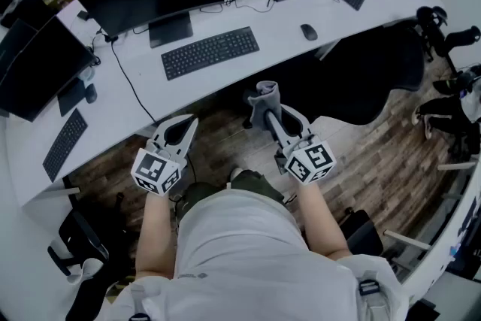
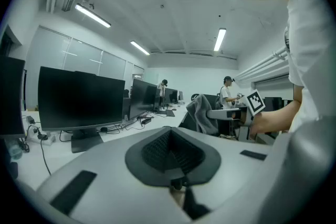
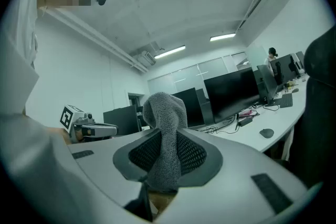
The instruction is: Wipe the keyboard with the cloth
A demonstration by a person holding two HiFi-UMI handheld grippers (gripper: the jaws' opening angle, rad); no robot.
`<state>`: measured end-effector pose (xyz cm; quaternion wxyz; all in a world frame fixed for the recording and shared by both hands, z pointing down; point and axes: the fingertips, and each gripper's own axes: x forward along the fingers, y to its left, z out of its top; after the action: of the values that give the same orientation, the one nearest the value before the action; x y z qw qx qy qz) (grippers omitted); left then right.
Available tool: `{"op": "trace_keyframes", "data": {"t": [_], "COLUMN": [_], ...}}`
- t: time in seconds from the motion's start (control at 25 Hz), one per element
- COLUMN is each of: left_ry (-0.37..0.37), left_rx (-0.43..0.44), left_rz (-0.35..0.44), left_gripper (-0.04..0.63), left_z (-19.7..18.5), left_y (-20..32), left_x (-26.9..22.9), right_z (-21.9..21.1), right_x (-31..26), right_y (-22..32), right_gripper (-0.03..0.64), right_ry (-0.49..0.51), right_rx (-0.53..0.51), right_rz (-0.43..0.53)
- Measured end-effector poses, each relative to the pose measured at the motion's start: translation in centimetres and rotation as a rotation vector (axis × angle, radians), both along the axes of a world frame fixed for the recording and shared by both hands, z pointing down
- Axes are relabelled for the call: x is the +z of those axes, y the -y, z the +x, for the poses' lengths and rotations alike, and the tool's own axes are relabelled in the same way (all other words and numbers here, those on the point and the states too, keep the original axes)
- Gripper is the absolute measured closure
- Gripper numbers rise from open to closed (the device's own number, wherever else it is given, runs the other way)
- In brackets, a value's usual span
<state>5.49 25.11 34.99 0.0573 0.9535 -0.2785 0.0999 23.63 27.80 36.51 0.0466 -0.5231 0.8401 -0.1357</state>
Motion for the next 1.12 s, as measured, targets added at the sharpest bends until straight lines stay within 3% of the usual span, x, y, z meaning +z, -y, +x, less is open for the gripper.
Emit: {"op": "trace_keyframes", "data": {"t": [0.36,0.56,0.88,1.12], "left_ry": [0.121,0.092,0.167,0.164], "left_rx": [0.037,0.086,0.210,0.301], "left_rz": [-0.057,-0.103,-0.158,-0.244], "left_gripper": [0.595,0.595,0.595,0.595], "left_z": [4.9,6.5,6.4,5.6], "left_y": [3.6,6.2,15.0,20.3], "left_x": [2.8,4.1,8.2,10.8], "right_z": [4.9,6.5,6.4,6.1], "right_x": [1.0,2.4,4.9,6.7], "right_y": [2.8,5.5,13.0,18.7], "right_gripper": [0.512,0.511,0.511,0.512], "right_ry": [0.070,0.073,0.040,0.013], "right_rx": [0.050,0.122,0.228,0.310], "right_rz": [-0.020,-0.056,-0.131,-0.188]}}
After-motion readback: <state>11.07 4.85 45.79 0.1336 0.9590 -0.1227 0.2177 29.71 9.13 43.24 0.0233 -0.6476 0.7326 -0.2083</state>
